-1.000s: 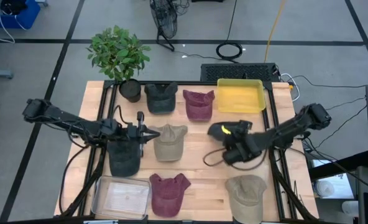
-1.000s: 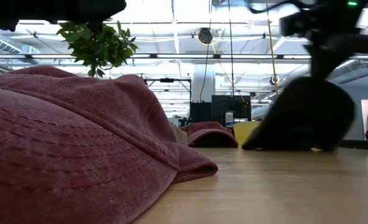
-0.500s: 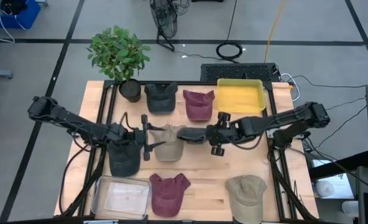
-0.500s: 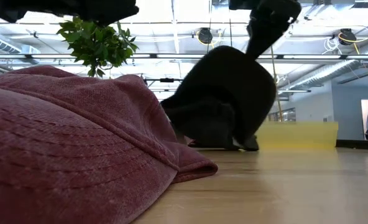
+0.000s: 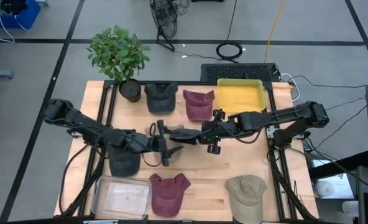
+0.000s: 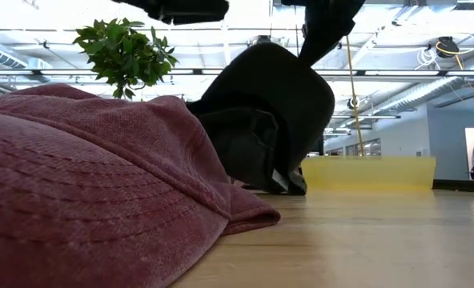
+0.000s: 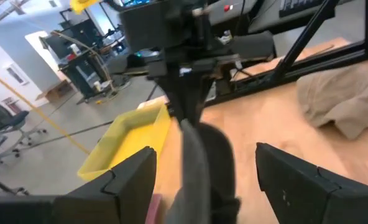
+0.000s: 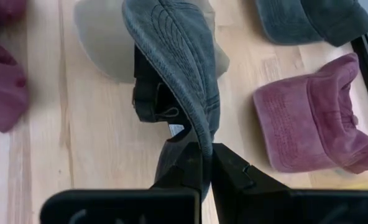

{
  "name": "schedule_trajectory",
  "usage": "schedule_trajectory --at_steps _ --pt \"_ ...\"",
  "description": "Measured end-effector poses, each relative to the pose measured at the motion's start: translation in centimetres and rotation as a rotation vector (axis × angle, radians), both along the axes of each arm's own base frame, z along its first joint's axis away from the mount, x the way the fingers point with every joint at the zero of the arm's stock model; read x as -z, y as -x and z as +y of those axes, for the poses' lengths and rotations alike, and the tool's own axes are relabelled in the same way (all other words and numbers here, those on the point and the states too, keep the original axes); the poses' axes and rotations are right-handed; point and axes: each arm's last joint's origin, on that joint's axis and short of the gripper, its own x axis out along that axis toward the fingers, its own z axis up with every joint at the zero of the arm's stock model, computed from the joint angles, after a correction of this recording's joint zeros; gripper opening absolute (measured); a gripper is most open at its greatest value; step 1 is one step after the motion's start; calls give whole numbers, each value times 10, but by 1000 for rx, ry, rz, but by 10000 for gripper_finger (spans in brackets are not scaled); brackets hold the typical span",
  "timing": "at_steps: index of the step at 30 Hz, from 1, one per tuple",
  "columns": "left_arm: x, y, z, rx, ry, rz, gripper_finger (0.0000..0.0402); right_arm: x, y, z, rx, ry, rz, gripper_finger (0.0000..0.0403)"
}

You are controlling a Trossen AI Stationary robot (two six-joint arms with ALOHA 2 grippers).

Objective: Pick & Place hat
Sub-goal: Put the middle black cap into the transparent bin

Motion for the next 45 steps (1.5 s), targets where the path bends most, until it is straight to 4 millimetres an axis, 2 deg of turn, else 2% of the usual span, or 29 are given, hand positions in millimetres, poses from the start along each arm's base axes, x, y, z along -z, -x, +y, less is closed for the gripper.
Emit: schedule_trajectory --at_steps 6,15,25,29,41,43,45 --pt "2 -19 -8 57 22 11 273 -1 -1 0 4 -4 -7 4" --pt "18 -45 -7 -52 -40 76 273 4 -6 6 -10 -2 -8 6" --pt "22 -48 -2 -144 -66 108 268 6 -8 6 -21 7 -6 8" --pt "24 -49 1 -155 -56 116 225 5 -8 6 -32 13 -10 8" --pt "27 -50 9 -144 7 143 29 6 -7 11 -65 25 -3 9" --pt "28 -50 11 -153 12 144 14 6 -7 12 -74 28 -1 10" --pt "28 -50 10 -153 14 145 16 6 -7 12 -76 26 -3 10"
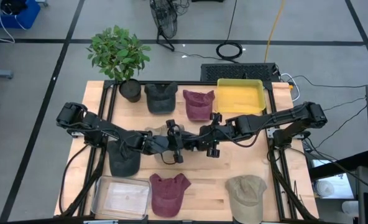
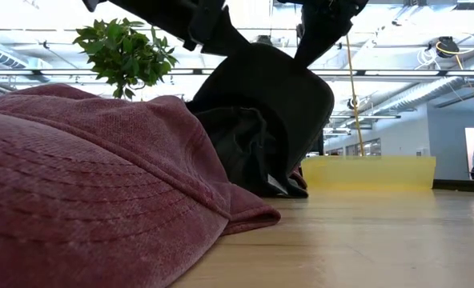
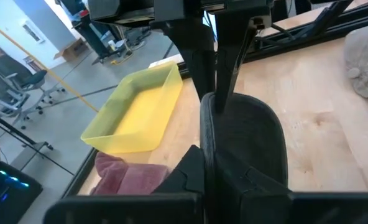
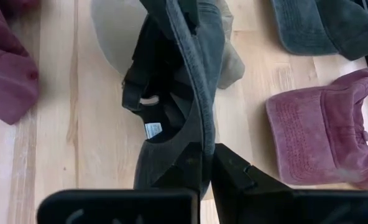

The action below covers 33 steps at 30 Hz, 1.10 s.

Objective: Pick & Place hat
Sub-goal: Put the middle black cap into the transparent bin

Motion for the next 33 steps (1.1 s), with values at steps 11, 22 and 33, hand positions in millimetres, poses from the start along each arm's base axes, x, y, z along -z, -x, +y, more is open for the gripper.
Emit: schedule_trajectory --at_steps 11,22,33 --pt "-4 -1 -6 12 21 -58 15 -12 11 5 -77 25 -8 69" --pt "-57 36 -33 80 29 -196 15 -70 71 22 -122 -65 -234 146" --pt "-122 120 -60 253 213 -323 14 -36 97 26 -108 -113 -206 141"
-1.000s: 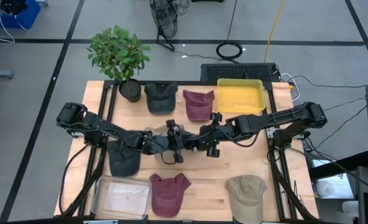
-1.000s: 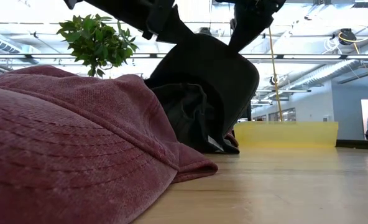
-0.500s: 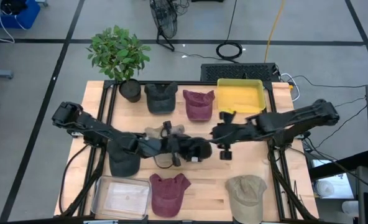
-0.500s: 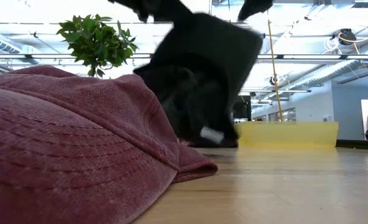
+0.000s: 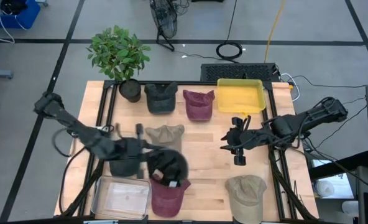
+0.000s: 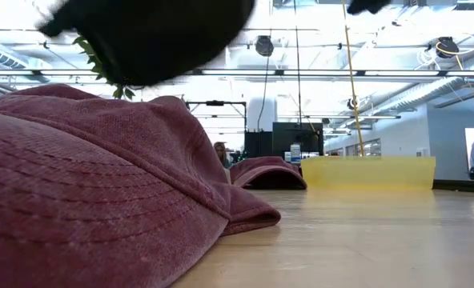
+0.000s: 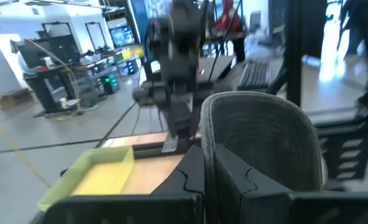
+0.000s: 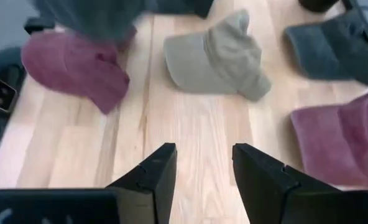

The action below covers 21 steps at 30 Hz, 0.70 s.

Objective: Pick & Place hat
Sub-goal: Put the middle black cap into the transparent bin

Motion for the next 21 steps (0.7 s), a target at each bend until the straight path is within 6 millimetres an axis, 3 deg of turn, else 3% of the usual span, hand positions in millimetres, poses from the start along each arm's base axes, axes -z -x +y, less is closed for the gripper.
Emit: schedule_trajectory --at_steps 8,16,21 --pt "-21 55 -20 26 74 -47 11 36 2 -6 24 -4 -13 137" --pt "-13 91 -52 -46 48 -14 11 40 5 -11 37 -23 -66 134" --pt "-3 114 -73 -196 4 -12 11 40 4 -11 41 -31 -71 131"
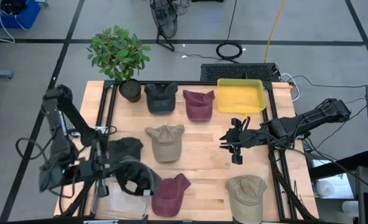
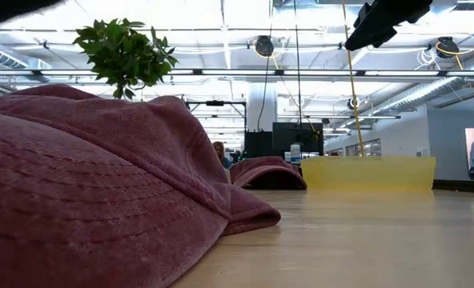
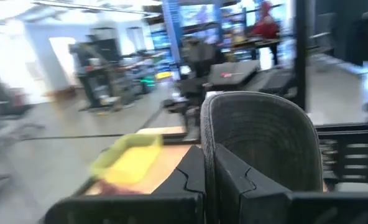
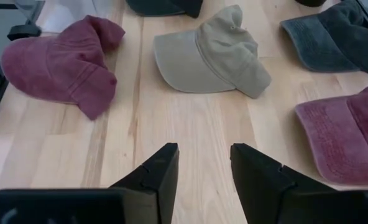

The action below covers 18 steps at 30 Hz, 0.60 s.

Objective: Pick & Place hat
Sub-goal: Put the middle black cap into the transparent bin

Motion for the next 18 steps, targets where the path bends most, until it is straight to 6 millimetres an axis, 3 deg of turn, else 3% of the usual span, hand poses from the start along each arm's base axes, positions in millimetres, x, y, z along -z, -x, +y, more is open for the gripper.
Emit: schedule_trajectory --at_steps 11,18 --pt "15 26 -44 42 110 -33 11 -2 -1 0 8 -16 -23 130" --pt "30 33 -60 78 23 -12 11 -1 -2 1 8 -14 -20 130"
